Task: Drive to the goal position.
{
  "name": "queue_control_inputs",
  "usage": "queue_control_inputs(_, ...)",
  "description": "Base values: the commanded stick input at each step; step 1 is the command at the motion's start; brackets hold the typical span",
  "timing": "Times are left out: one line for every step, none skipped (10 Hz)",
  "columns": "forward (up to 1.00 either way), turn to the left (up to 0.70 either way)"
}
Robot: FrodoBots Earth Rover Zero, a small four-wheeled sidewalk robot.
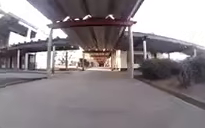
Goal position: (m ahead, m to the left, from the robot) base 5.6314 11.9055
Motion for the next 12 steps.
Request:
queue_control_inputs(0.70,0.00)
queue_control_inputs(0.70,0.00)
queue_control_inputs(0.70,0.00)
queue_control_inputs(0.70,0.00)
queue_control_inputs(0.70,0.00)
queue_control_inputs(0.70,0.00)
queue_control_inputs(0.70,0.00)
queue_control_inputs(0.70,0.00)
queue_control_inputs(0.70,0.00)
queue_control_inputs(0.70,0.00)
queue_control_inputs(0.70,0.00)
queue_control_inputs(0.70,0.00)
